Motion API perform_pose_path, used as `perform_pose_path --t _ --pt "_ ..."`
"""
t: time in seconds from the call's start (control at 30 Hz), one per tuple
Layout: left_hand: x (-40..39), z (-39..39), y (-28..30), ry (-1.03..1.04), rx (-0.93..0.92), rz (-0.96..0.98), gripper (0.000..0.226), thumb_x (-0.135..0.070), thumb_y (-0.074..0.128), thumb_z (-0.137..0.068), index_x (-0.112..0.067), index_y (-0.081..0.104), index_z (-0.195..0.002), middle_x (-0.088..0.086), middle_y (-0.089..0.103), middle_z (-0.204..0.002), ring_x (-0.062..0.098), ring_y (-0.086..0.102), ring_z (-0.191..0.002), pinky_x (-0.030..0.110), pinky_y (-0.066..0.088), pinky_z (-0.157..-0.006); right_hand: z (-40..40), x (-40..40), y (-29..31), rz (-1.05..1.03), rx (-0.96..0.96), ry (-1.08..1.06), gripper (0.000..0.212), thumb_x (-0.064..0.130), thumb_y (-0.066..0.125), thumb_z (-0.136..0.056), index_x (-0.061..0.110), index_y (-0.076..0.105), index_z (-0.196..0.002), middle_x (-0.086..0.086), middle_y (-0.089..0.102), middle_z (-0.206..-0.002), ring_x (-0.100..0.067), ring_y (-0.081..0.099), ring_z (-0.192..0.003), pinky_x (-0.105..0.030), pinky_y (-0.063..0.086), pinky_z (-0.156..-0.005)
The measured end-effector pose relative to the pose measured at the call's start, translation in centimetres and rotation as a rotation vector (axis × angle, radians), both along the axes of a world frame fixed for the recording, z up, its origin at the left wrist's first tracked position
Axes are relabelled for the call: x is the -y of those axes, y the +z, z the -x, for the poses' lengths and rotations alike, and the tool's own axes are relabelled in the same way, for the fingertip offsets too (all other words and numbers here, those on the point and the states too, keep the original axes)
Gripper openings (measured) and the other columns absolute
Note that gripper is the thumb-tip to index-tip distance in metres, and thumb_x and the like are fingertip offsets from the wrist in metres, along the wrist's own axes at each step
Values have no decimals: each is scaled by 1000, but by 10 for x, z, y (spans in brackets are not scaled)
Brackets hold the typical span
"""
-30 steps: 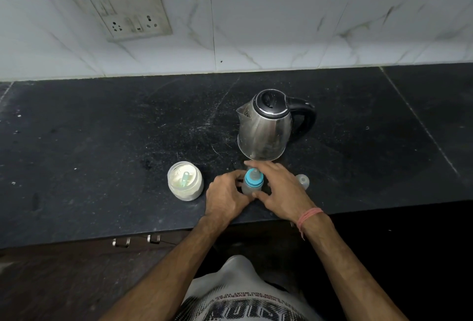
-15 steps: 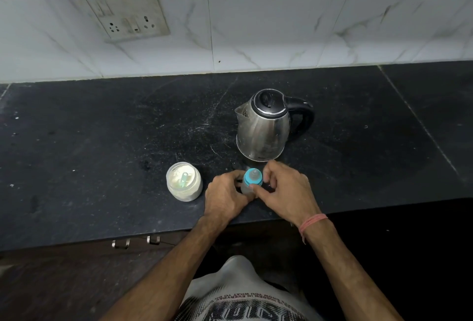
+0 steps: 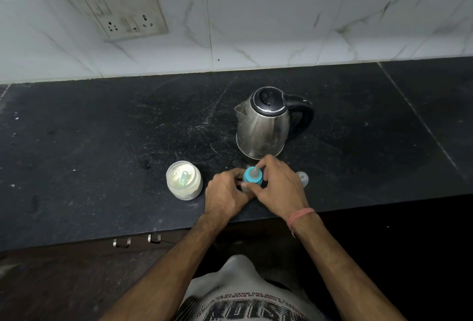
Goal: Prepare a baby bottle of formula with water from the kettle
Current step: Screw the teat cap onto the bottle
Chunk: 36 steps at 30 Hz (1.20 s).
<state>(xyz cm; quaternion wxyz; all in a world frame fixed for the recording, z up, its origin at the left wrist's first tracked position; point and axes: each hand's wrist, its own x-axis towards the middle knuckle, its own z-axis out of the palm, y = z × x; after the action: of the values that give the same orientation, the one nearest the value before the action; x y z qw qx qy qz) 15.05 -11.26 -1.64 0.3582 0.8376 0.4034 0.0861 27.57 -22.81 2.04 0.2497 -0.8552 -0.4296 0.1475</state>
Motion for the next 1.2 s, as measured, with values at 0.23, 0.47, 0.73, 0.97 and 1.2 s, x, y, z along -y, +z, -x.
perform_pose_path --t 0.23,0.47,0.73,0.97,1.2 --pt "-2 -1 -1 -5 -18 -9 46 -44 88 -84 -39 79 -129 -14 83 -110 8 77 -100 30 60 -88 -7 -2 -4 36 -5 142 55 54 79 -93 31 56 -136 14 49 -126 -11 59 -116 -41 59 -94" --pt "-3 -2 -1 -20 -25 -33 40 -42 79 -85 -39 80 -125 -14 82 -105 11 76 -98 30 55 -83 9 -7 -8 61 203 63 47 60 66 -100 23 61 -129 5 48 -125 -15 67 -100 -39 63 -81" --pt "-8 -1 -4 -31 -25 -39 36 -42 84 -88 -39 80 -123 -13 82 -104 12 75 -98 33 57 -83 12 -15 -6 86 227 55 46 61 65 -101 21 57 -122 2 46 -123 -18 67 -92 -39 63 -75" --pt "-7 -2 -12 -42 -29 -43 52 -54 86 -81 -38 76 -130 -17 74 -106 7 50 -108 32 48 -85 -15 -6 6 132 91 227 45 53 73 -99 32 62 -137 14 44 -123 -13 64 -101 -46 60 -93" --pt "-4 -1 -19 -36 4 -84 40 -49 82 -88 -38 78 -126 -19 72 -100 6 48 -106 30 47 -80 31 0 -30 -122 41 -170 48 56 72 -99 23 66 -135 9 43 -120 -7 59 -95 -33 61 -81"
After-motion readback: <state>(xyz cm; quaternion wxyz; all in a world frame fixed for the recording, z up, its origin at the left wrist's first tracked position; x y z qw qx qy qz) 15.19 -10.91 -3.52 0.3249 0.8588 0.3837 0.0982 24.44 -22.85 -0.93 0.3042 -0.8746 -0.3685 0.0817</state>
